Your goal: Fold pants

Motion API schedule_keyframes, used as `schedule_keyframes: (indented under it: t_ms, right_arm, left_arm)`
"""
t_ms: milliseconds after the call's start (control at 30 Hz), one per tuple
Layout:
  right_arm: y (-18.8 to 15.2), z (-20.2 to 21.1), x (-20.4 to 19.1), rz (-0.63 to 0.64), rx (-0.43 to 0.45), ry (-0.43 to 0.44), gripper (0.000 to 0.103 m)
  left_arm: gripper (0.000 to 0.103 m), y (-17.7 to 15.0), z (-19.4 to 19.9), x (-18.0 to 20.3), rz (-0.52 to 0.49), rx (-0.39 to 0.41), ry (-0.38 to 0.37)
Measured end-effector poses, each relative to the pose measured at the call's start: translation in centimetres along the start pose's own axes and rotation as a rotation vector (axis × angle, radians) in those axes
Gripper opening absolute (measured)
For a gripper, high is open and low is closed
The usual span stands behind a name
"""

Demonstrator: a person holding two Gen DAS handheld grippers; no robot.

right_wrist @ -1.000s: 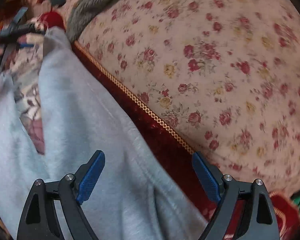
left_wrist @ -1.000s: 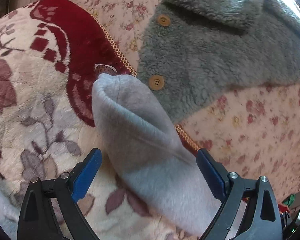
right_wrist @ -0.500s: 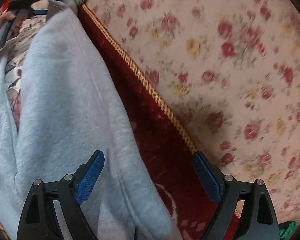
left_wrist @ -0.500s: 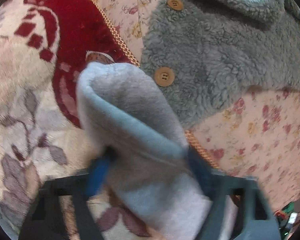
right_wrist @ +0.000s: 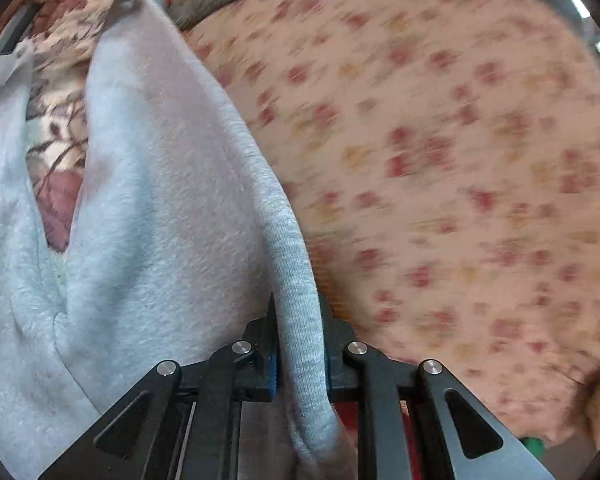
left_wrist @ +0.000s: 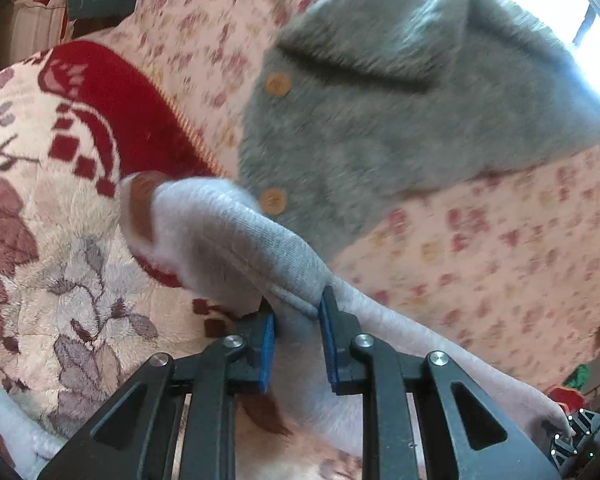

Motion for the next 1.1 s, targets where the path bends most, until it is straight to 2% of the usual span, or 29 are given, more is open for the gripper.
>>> schedule_keyframes:
  t_ms: [100, 267, 433, 600, 733, 867, 1000, 1100]
  right_arm:
    - [-0.5, 3.3, 2.0, -0.036, 0.025, -0.069, 0.015]
    - [-1.4, 8.2, 4.1, -0.056, 0.033, -0.131, 0.015]
    - [-2.9, 11.9, 3.6, -0.075, 0.032, -0.151, 0.015]
    - [-5.0, 15.8, 0.4, -0.041, 0.049, -0.133, 0.015]
    - [-7.1, 18.7, -3.9, -0.002, 0.062, -0.075, 0.015]
    - [-10.0, 21.3, -8.8, 0.018, 0.052, 0.044, 0.015]
    - [-13.2, 21.7, -13.5, 0.008, 0.012, 0.163, 0.015]
    - [-15.1, 20.8, -16.3, 0.001, -0.022, 0.22, 0.015]
  left_arm:
    - [0.02, -0.3, 1.6, 1.9, -0.017, 0.014, -0.039]
    - [0.02, -1.5, 4.1, 3.6, -0.028, 0.018, -0.083]
    - [0.02, -3.5, 6.8, 3.6, -0.032, 0.018, -0.106]
    - [0.02, -6.1, 10.4, 2.0, -0.033, 0.028, -0.118]
    - [0.02, -8.9, 13.6, 0.1, -0.036, 0.038, -0.119]
    - [0.02, -12.7, 16.9, -2.6, -0.019, 0.044, -0.122]
    - [0.02, -17.0, 18.9, -6.1, 0.036, 0.045, -0.137]
    - [0.02, -19.0, 19.0, -7.9, 0.073, 0.032, -0.137]
Point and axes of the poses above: each gripper's, at about its wrist camera, not at the fingertips, and z roughly against the way its jaws point, x to its right, y to its top, the point moved 4 cm from there along -z, roughly the way its jaws point, and after that the axes turned 11 degrees about -y, right-handed, at the moved point
